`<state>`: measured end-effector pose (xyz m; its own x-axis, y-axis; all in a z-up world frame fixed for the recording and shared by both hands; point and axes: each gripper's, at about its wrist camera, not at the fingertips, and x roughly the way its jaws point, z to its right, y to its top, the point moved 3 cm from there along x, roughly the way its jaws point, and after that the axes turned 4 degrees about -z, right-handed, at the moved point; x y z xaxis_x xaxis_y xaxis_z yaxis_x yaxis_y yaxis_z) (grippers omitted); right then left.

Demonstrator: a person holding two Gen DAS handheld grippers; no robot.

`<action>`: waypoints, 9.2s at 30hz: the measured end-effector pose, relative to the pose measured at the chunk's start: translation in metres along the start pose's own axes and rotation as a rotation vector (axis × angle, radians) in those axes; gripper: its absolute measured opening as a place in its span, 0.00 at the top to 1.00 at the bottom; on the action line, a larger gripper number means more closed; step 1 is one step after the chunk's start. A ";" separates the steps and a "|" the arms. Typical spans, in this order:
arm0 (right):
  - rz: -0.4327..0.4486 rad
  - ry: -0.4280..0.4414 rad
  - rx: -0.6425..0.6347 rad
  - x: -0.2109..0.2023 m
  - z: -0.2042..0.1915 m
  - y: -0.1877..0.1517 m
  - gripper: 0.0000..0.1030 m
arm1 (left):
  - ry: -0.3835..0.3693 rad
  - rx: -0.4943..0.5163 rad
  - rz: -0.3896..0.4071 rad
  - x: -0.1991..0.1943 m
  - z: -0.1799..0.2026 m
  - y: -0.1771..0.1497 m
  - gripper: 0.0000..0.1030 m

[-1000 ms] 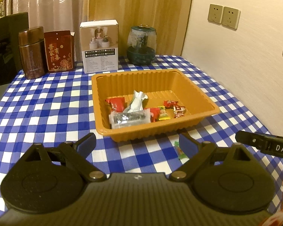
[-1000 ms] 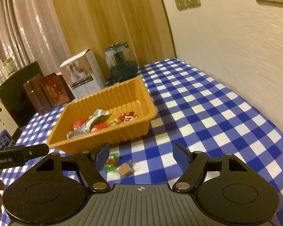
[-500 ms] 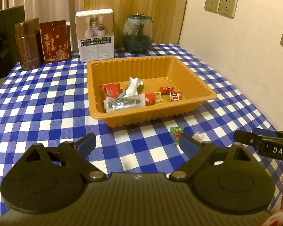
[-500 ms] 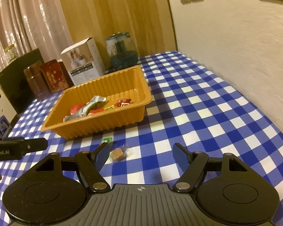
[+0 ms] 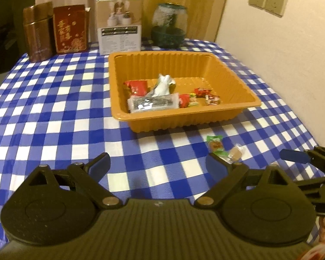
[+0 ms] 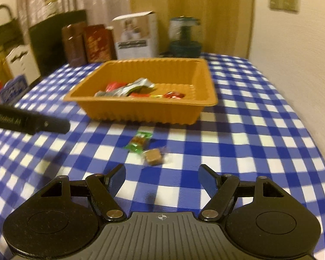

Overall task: Organize snacks
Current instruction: 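Move both open tools toward the green candy and brown square candy on the cloth, then close the right tool on the brown square candy while the left closes on the green candy, then carry the green candy and brown square candy up over the orange tray, then lower both tools into the tray and open them to drop the candies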

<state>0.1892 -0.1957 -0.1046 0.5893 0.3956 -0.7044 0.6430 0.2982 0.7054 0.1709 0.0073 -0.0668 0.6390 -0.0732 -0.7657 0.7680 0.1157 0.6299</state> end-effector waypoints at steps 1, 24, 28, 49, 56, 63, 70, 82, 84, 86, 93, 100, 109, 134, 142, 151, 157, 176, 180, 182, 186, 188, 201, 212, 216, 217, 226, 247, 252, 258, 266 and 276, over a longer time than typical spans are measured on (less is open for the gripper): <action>-0.005 0.005 -0.016 0.003 -0.001 0.000 0.28 | 0.001 -0.007 0.000 0.001 -0.001 0.000 0.09; -0.054 0.083 -0.184 0.068 -0.004 0.011 0.29 | -0.069 -0.012 -0.075 0.025 0.006 0.008 0.05; -0.045 0.088 -0.189 0.072 -0.003 0.011 0.29 | -0.064 -0.013 -0.083 0.027 0.005 0.009 0.05; -0.031 0.099 -0.188 0.068 0.000 0.012 0.61 | -0.076 -0.031 -0.092 0.029 0.005 0.010 0.05; -0.046 0.100 -0.158 0.063 0.002 0.012 0.64 | -0.080 -0.018 -0.101 0.033 0.009 0.009 0.05; -0.031 0.060 -0.121 0.053 0.009 0.014 0.64 | -0.095 0.009 -0.096 0.038 0.016 0.010 0.05; -0.027 -0.017 -0.021 0.045 0.031 0.019 0.64 | -0.142 0.034 -0.068 0.047 0.036 0.011 0.10; -0.024 -0.057 0.092 0.037 0.058 0.023 0.64 | -0.135 0.058 -0.033 0.074 0.065 0.010 0.23; -0.019 -0.057 0.109 0.036 0.061 0.024 0.64 | -0.131 0.060 -0.026 0.077 0.070 0.009 0.31; -0.015 -0.060 0.115 0.035 0.062 0.024 0.64 | -0.125 0.057 -0.018 0.080 0.073 0.008 0.38; -0.008 -0.054 0.121 0.033 0.063 0.025 0.64 | -0.114 0.049 0.008 0.085 0.079 0.007 0.45; -0.008 -0.047 0.130 0.034 0.064 0.026 0.64 | -0.093 0.097 0.001 0.092 0.087 0.004 0.61; -0.009 -0.045 0.126 0.034 0.062 0.026 0.64 | -0.082 0.127 -0.010 0.091 0.089 0.003 0.77; -0.031 -0.024 0.094 0.038 0.039 0.025 0.64 | -0.056 0.116 -0.061 0.072 0.075 -0.005 0.82; -0.039 -0.019 0.088 0.043 0.037 0.026 0.64 | -0.066 0.079 -0.053 0.076 0.068 -0.006 0.80; -0.035 -0.013 0.096 0.042 0.038 0.026 0.64 | -0.032 0.168 -0.046 0.077 0.078 -0.009 0.78; -0.027 -0.008 0.103 0.037 0.036 0.027 0.64 | -0.033 0.163 -0.063 0.074 0.076 -0.011 0.82; -0.011 -0.005 0.166 0.003 0.005 0.028 0.64 | -0.075 0.029 -0.067 0.019 0.052 -0.004 0.82; -0.013 -0.005 0.206 -0.008 0.000 0.025 0.64 | -0.078 0.012 -0.052 0.004 0.047 -0.003 0.82; -0.008 -0.006 0.224 -0.014 -0.002 0.024 0.64 | -0.080 0.007 -0.042 -0.005 0.045 -0.003 0.82; 0.016 -0.011 0.249 -0.027 -0.006 0.025 0.64 | -0.086 0.002 -0.029 -0.022 0.043 -0.004 0.82; 0.031 -0.013 0.255 -0.033 -0.009 0.027 0.64 | -0.088 -0.004 -0.023 -0.029 0.041 -0.003 0.82; 0.109 -0.007 0.248 -0.061 -0.024 0.063 0.64 | -0.097 0.001 0.055 -0.070 0.033 0.035 0.82; 0.100 -0.008 0.184 -0.051 -0.015 0.112 0.64 | -0.082 0.041 0.057 -0.050 0.028 0.075 0.82; 0.077 -0.002 0.169 -0.032 -0.011 0.127 0.64 | -0.066 0.059 0.050 -0.036 0.022 0.090 0.82; 0.069 0.001 0.167 -0.026 -0.010 0.130 0.64 | -0.066 0.063 0.046 -0.032 0.021 0.093 0.82; -0.013 0.017 0.145 0.015 0.000 0.154 0.64 | -0.051 0.116 0.005 -0.003 0.013 0.119 0.82; -0.144 0.044 0.131 0.079 0.024 0.194 0.64 | -0.048 0.105 -0.088 0.054 -0.004 0.162 0.82; -0.167 0.060 0.157 0.093 0.030 0.196 0.64 | -0.063 0.077 -0.104 0.069 -0.014 0.170 0.82; -0.188 0.070 0.182 0.108 0.033 0.198 0.64 | -0.072 0.062 -0.123 0.085 -0.018 0.176 0.82; -0.189 0.067 0.197 0.121 0.035 0.197 0.64 | -0.069 0.062 -0.132 0.104 -0.016 0.178 0.82; -0.201 0.059 0.211 0.132 0.039 0.193 0.64 | -0.065 0.060 -0.127 0.120 -0.010 0.179 0.78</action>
<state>0.4098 -0.1200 -0.0646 0.4148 0.3986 -0.8180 0.8348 0.1910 0.5164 0.3841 0.0290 -0.0472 0.5361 -0.1481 -0.8311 0.8430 0.0425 0.5362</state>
